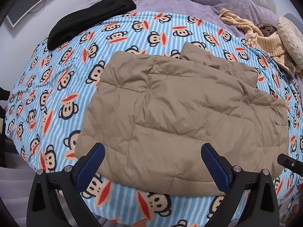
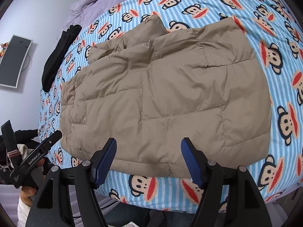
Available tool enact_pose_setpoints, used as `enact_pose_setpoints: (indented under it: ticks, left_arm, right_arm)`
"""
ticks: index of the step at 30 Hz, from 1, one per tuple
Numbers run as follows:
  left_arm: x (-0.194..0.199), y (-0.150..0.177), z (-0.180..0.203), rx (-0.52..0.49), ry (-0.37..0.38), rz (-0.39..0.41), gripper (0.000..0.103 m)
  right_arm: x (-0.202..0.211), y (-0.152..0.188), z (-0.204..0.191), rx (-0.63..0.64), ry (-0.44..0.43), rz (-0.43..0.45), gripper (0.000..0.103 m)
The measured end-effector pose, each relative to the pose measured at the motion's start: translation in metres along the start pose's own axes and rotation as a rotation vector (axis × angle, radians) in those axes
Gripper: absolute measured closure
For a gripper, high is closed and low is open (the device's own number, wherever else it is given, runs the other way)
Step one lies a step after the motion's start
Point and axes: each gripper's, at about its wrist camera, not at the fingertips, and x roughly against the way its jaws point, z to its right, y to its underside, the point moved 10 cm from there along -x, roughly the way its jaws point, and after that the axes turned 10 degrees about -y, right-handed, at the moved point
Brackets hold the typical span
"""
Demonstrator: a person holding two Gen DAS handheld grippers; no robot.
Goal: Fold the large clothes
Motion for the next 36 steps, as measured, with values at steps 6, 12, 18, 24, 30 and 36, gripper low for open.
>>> enact_pose_setpoints:
  ticks: [6, 12, 18, 24, 30, 36]
  left_arm:
    - [-0.005, 0.009, -0.004, -0.038, -0.006, -0.008, 0.001]
    - [-0.023, 0.004, -0.018, -0.096, 0.034, -0.027, 0.001]
    - [-0.041, -0.002, -0.029, -0.156, 0.085, -0.049, 0.001]
    - [-0.056, -0.002, -0.041, -0.174, 0.128, -0.073, 0.001]
    - [-0.077, -0.018, -0.072, -0.138, 0.18, -0.079, 0.001]
    - [-0.119, -0.034, -0.101, -0.085, 0.378, -0.168, 0.002]
  right_arm:
    - [-0.009, 0.006, -0.012, -0.002, -0.005, 0.028, 0.018]
    - [-0.033, 0.016, -0.032, -0.053, -0.005, 0.037, 0.018]
    - [-0.057, 0.027, -0.049, -0.094, 0.019, 0.029, 0.018]
    - [-0.076, 0.025, -0.053, -0.129, 0.056, 0.009, 0.018]
    - [-0.093, 0.016, -0.048, -0.172, 0.078, 0.014, 0.018]
    - [-0.104, 0.017, -0.043, -0.181, 0.107, 0.003, 0.018]
